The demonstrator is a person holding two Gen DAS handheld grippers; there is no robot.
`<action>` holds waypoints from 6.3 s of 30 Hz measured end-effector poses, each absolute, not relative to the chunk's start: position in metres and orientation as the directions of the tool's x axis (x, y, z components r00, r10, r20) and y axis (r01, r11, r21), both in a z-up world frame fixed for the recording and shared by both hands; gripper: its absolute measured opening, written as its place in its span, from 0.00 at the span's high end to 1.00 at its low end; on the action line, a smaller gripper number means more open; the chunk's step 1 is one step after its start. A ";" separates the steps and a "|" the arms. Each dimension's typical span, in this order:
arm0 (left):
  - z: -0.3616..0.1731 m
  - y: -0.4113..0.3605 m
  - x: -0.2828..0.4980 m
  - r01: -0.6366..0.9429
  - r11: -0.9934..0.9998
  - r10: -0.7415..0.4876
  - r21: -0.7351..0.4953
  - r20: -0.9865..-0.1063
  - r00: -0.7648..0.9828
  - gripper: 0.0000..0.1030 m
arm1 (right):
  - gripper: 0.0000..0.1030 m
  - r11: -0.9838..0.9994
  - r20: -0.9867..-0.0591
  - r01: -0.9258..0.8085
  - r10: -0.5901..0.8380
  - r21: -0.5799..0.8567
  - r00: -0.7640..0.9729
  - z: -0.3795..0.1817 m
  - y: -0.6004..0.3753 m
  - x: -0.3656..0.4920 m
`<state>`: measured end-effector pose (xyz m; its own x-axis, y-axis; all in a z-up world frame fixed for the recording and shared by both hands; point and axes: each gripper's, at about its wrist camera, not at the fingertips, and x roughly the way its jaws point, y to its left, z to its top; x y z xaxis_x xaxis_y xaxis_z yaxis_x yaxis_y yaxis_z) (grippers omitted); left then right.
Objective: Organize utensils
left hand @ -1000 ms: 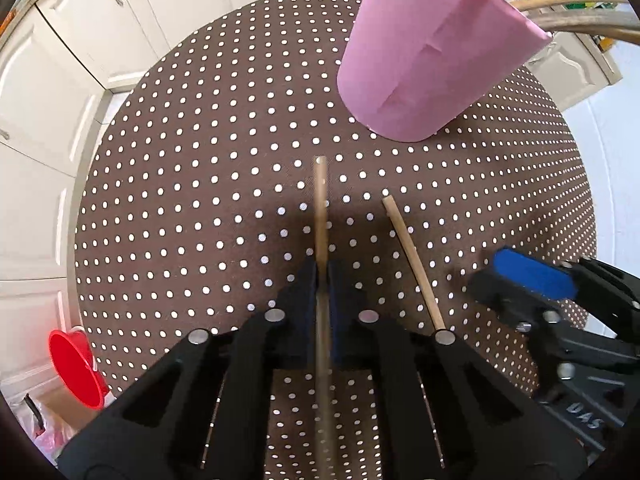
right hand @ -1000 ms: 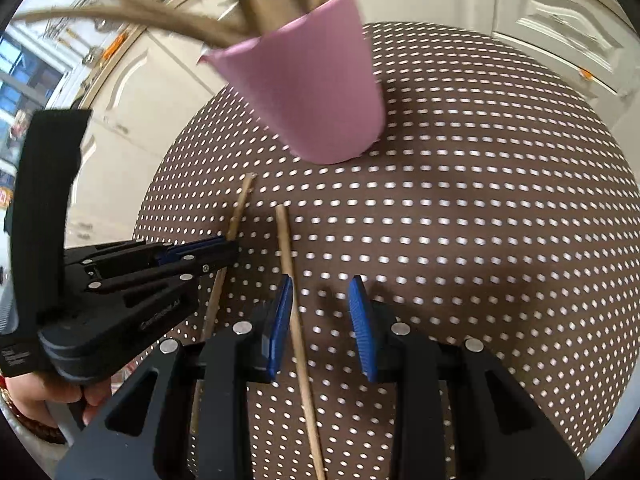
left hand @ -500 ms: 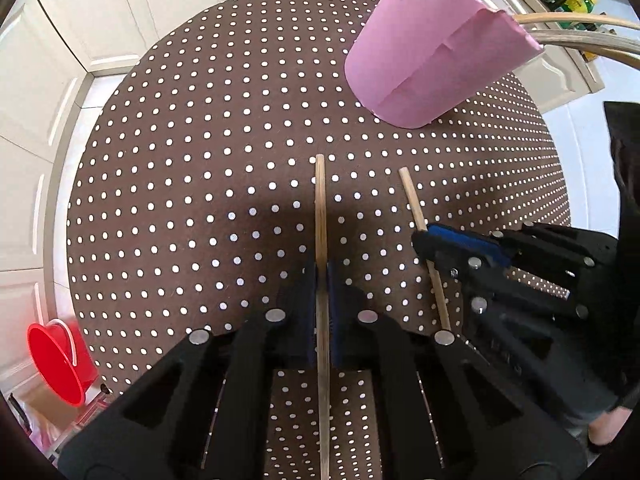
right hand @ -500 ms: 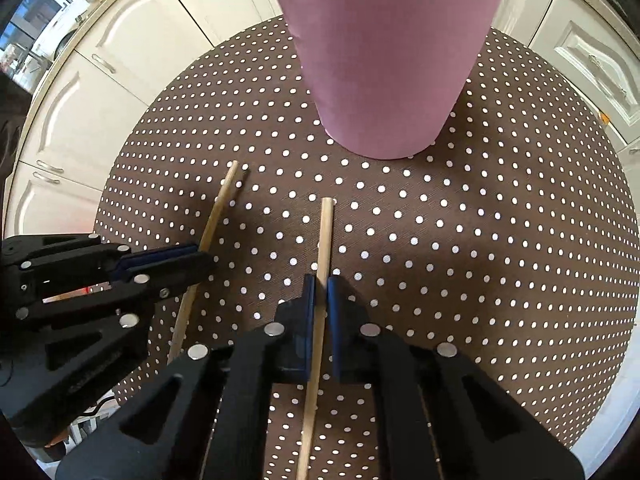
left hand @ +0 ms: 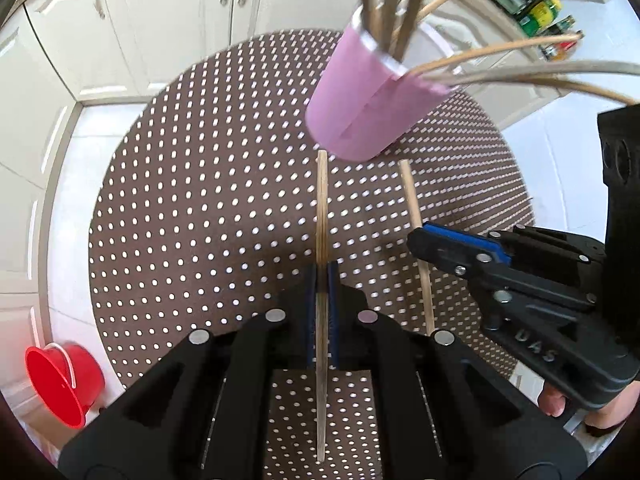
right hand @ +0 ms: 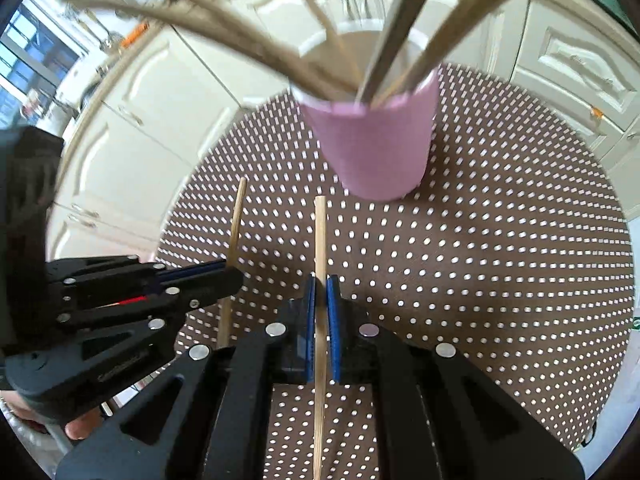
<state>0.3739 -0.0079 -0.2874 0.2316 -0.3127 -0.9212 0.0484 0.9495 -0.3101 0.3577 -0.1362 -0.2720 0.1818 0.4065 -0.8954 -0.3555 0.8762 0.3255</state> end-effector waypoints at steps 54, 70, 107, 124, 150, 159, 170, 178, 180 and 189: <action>-0.042 -0.007 0.397 0.170 0.958 -0.279 -0.229 -0.634 0.721 0.94 | 0.95 0.904 -0.572 -0.396 0.413 0.163 0.708 -0.060 -0.186 0.366; -0.089 -0.009 0.455 0.130 0.972 -0.231 -0.197 -0.685 0.691 0.94 | 0.95 0.919 -0.667 -0.370 0.361 0.137 0.652 -0.115 -0.175 0.417; -0.131 -0.031 0.444 0.152 0.981 -0.189 -0.124 -0.810 0.555 0.93 | 0.94 0.911 -0.770 -0.360 0.374 0.201 0.517 -0.158 -0.171 0.413; -0.118 -0.020 0.418 0.075 0.991 -0.136 -0.113 -0.810 0.570 0.93 | 0.91 0.894 -0.748 -0.375 0.421 0.245 0.514 -0.147 -0.175 0.394; -0.089 -0.022 0.313 -0.106 0.985 -0.028 -0.137 -0.731 0.682 0.31 | 0.73 0.858 -0.664 -0.447 0.490 0.253 0.564 -0.112 -0.202 0.322; -0.068 -0.020 0.272 -0.089 0.988 -0.024 -0.128 -0.688 0.726 0.28 | 0.71 0.871 -0.595 -0.455 0.468 0.184 0.654 -0.084 -0.198 0.270; -0.030 0.001 0.189 -0.053 0.994 -0.011 -0.094 -0.579 0.815 0.22 | 0.63 0.903 -0.516 -0.409 0.417 0.136 0.748 -0.056 -0.172 0.183; -0.010 0.014 0.122 -0.027 0.997 -0.010 -0.065 -0.510 0.860 0.18 | 0.49 0.921 -0.453 -0.376 0.378 0.100 0.807 -0.042 -0.156 0.123; -0.005 0.017 0.109 -0.029 0.998 -0.005 -0.061 -0.491 0.871 0.17 | 0.46 0.925 -0.443 -0.368 0.372 0.100 0.816 -0.040 -0.153 0.111; 0.007 0.034 0.059 -0.031 0.998 0.005 -0.053 -0.429 0.904 0.12 | 0.34 0.939 -0.377 -0.336 0.338 0.073 0.862 -0.030 -0.143 0.067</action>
<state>0.0590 0.0339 0.0066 0.9035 0.0051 -0.4285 -0.0308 0.9981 -0.0529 0.0667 -0.1426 -0.0304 0.8622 0.3380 -0.3774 -0.3361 0.9390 0.0732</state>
